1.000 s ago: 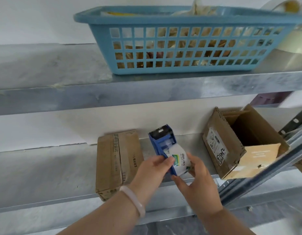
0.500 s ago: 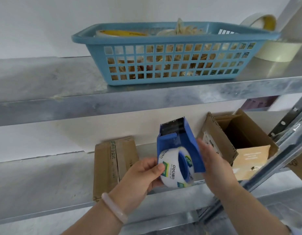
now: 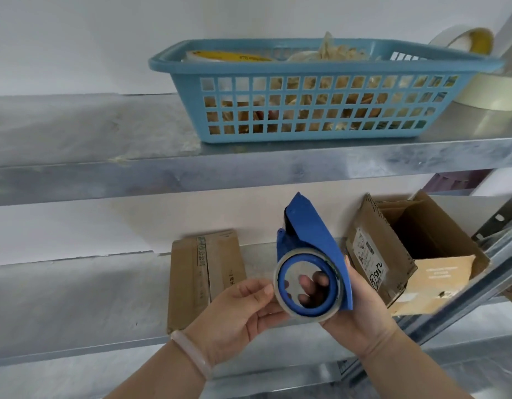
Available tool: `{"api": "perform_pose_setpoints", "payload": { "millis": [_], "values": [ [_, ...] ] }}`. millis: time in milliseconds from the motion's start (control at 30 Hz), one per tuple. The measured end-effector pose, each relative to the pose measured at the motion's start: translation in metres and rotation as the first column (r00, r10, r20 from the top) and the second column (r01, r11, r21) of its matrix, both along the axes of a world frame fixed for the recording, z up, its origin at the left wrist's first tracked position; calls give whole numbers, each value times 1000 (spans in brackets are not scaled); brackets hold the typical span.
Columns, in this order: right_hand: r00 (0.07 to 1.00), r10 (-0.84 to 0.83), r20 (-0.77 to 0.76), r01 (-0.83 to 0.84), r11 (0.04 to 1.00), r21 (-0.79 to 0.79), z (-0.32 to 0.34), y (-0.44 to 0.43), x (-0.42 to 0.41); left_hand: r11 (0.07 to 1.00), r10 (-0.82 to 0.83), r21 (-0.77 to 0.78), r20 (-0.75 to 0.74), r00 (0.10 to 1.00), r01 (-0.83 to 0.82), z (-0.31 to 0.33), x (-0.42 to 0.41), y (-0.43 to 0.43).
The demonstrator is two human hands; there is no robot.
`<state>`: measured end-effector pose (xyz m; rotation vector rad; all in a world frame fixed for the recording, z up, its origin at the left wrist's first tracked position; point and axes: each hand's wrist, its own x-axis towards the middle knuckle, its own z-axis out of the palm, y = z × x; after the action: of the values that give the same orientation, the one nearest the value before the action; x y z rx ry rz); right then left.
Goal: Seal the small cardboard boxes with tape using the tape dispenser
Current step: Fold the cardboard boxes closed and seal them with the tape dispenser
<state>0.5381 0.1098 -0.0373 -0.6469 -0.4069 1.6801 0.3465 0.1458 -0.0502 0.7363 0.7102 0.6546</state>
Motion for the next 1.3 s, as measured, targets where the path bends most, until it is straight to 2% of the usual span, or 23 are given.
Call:
{"api": "perform_pose_setpoints", "payload": {
  "millis": [100, 133, 200, 300, 433, 533, 633, 700, 833, 933, 1200, 1300],
  "values": [
    [983, 62, 173, -76, 994, 76, 9, 1, 7, 992, 59, 119, -221, 973, -33, 3, -7, 6],
    [971, 69, 229, -91, 992, 89, 12, 1, 9, 989, 121, 107, -230, 966, -98, 7, -10, 10],
    [937, 100, 334, -144, 984, 110, 16, 3, 12, 975, 217, -11, -180, 959, -222, 17, -17, 19],
    [812, 147, 565, -278, 948, 152, 23, 8, 14, 981, 105, -139, -212, 972, -136, 28, -31, 31],
    [652, 205, 730, -413, 903, 115, 32, 15, 12, 994, 31, -87, -329, 944, -63, 32, -40, 31],
    [561, 236, 794, -502, 859, 99, 40, 20, 8, 997, 71, 50, -410, 909, -55, 32, -45, 25],
    [471, 235, 850, -557, 826, 80, 44, 24, 3, 974, 180, 214, -536, 825, -74, 28, -50, 21],
    [420, 228, 878, -571, 819, 60, 45, 27, 1, 959, 237, 265, -567, 789, -98, 23, -53, 16],
    [283, 233, 930, -625, 780, -5, 46, 34, 1, 932, 357, 256, -527, 771, -257, 12, -61, 6],
    [235, 268, 934, -665, 746, -47, 45, 37, 0, 914, 406, 233, -532, 743, -333, 1, -67, 0],
    [93, 229, 969, -655, 747, -114, 42, 49, 35, 771, 623, 365, -602, 499, -522, -24, -130, -6],
    [58, 248, 967, -652, 743, -151, 41, 53, 44, 762, 628, 357, -614, 479, -540, -37, -139, -9]
  ]
}}
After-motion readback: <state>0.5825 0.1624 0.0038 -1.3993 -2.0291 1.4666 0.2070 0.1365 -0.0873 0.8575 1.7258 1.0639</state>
